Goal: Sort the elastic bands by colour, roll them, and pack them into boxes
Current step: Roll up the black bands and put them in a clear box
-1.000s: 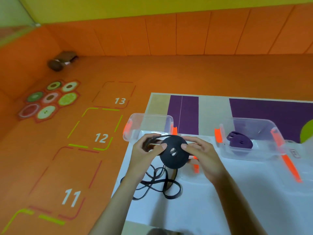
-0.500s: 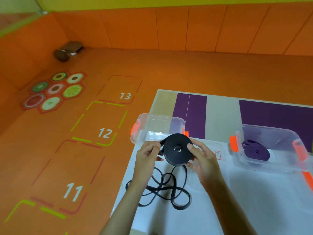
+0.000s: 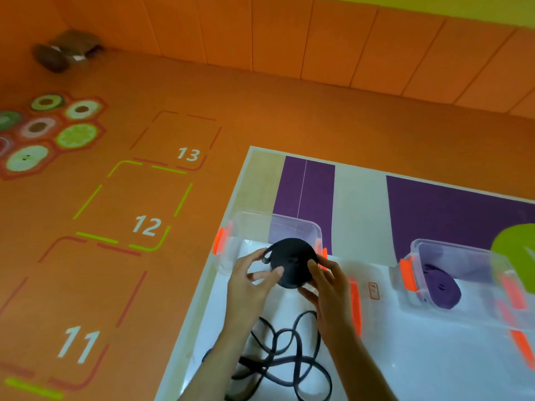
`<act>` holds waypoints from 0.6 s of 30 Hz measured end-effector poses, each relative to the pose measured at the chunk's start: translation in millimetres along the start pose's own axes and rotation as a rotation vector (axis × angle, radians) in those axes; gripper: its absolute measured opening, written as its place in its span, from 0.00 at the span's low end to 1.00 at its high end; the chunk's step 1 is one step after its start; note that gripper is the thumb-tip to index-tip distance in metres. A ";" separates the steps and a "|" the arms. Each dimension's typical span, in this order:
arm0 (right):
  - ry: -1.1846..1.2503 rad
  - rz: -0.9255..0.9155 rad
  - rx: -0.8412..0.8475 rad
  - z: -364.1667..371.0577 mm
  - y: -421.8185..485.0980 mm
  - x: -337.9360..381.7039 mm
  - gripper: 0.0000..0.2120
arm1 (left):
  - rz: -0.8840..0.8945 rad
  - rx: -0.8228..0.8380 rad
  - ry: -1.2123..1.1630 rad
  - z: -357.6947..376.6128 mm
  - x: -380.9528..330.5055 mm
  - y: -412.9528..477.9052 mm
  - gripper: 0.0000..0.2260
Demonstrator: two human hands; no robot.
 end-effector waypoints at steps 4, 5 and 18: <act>0.041 0.157 0.019 8.8 32.9 -20.7 0.12 | -0.081 0.006 0.099 -15.8 18.1 44.4 0.17; 0.045 0.199 0.017 9.3 42.0 -24.2 0.12 | -0.118 0.011 0.100 -18.4 24.3 56.2 0.17; -0.322 0.574 0.005 9.8 128.8 -79.0 0.11 | -0.320 0.200 0.378 -27.7 93.0 170.7 0.17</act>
Point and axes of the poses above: each hand's wrist, its own y-axis towards the middle knuckle, its own z-axis out of the palm, x = y × z, the point moved 7 cm from there along y, towards the middle knuckle, and after that the axes turned 15 degrees about x, right-handed, at the moved point
